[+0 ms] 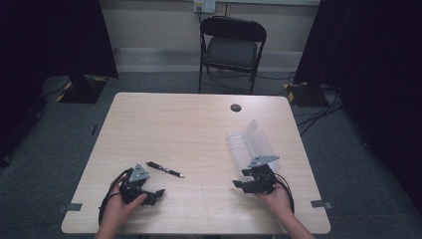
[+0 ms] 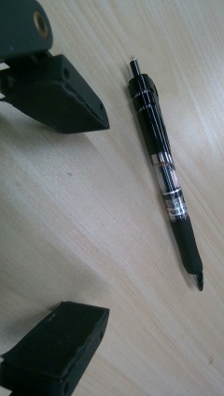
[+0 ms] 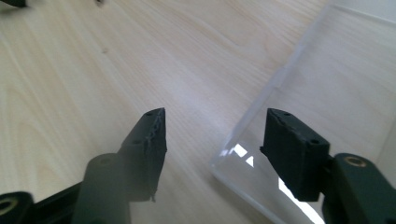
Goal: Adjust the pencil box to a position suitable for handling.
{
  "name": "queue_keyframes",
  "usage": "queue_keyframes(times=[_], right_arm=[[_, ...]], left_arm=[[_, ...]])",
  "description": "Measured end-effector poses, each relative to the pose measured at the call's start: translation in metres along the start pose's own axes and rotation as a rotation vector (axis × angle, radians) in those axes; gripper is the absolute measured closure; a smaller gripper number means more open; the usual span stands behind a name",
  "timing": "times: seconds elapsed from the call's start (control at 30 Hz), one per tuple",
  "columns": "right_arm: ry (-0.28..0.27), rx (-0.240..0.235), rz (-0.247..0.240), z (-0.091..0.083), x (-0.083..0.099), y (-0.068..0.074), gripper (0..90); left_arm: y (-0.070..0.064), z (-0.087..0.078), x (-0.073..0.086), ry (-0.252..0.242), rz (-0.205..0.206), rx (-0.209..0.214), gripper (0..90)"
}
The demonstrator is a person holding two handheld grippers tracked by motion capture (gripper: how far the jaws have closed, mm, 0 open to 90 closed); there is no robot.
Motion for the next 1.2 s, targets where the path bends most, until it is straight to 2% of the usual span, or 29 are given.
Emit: queue_keyframes(times=[0.1, 0.17, 0.27, 0.3, 0.33, 0.37, 0.4, 0.43, 0.5, 0.57, 0.7, 0.77, 1.03, 1.1, 1.2], right_arm=[[0.018, 0.012, 0.003, 0.003, 0.002, -0.001, 58.1], [0.031, 0.027, -0.020, 0.005, 0.004, -0.001, 68.2], [0.027, 0.026, -0.020, 0.005, 0.005, -0.002, 70.5], [0.040, 0.033, -0.015, 0.003, 0.006, -0.005, 77.3], [0.040, 0.033, -0.015, 0.003, 0.006, -0.005, 77.3], [0.026, 0.005, -0.023, 0.001, 0.008, -0.011, 82.9], [0.026, 0.005, -0.023, 0.001, 0.008, -0.011, 82.9], [0.041, 0.006, -0.044, -0.001, 0.008, -0.014, 87.4], [0.047, 0.013, -0.057, -0.001, 0.007, -0.016, 87.3], [0.046, -0.009, -0.065, 0.001, 0.005, -0.018, 87.4], [0.050, -0.009, -0.072, 0.003, 0.003, -0.022, 87.3], [0.041, -0.019, -0.058, 0.005, 0.003, -0.027, 87.1], [0.031, -0.031, -0.048, 0.005, 0.004, -0.030, 86.2], [0.025, -0.026, -0.020, 0.005, 0.006, -0.031, 76.3], [0.013, -0.032, -0.017, 0.004, 0.006, -0.030, 72.6]], left_arm=[[0.000, 0.000, 0.000, 0.000, 0.000, 0.000, 9.0], [0.000, 0.000, 0.000, -0.001, 0.000, 0.000, 9.0], [0.000, 0.000, 0.000, 0.000, 0.000, 0.000, 9.0], [0.000, 0.000, 0.000, 0.000, 0.000, 0.000, 9.0], [0.000, 0.000, 0.000, 0.000, 0.000, 0.000, 9.0], [0.000, 0.000, 0.000, 0.000, 0.000, 0.000, 9.0], [0.000, 0.000, 0.000, 0.000, 0.000, 0.000, 9.0], [0.000, 0.000, 0.000, 0.000, 0.000, 0.000, 9.0], [0.000, 0.000, 0.000, -0.001, 0.000, 0.000, 9.0], [0.000, 0.000, 0.000, -0.001, 0.000, 0.000, 9.0], [0.000, 0.000, 0.000, -0.001, 0.001, 0.000, 9.0], [0.000, 0.000, 0.000, 0.000, 0.001, 0.000, 9.0], [0.000, 0.000, 0.000, 0.001, 0.001, 0.000, 9.0], [0.000, 0.000, 0.000, 0.000, 0.001, 0.000, 8.9], [0.000, 0.000, 0.000, 0.000, 0.000, 0.000, 9.0]])
Point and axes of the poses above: each handheld gripper's, and its own axes: z roughly forward along the jaws, x roughly out of its underside, y roughly to its left, the point moved 5 cm from there along z, roughly forward along the jaws, and after that the axes turned 12 degrees about -z, right-handed, at the moved point
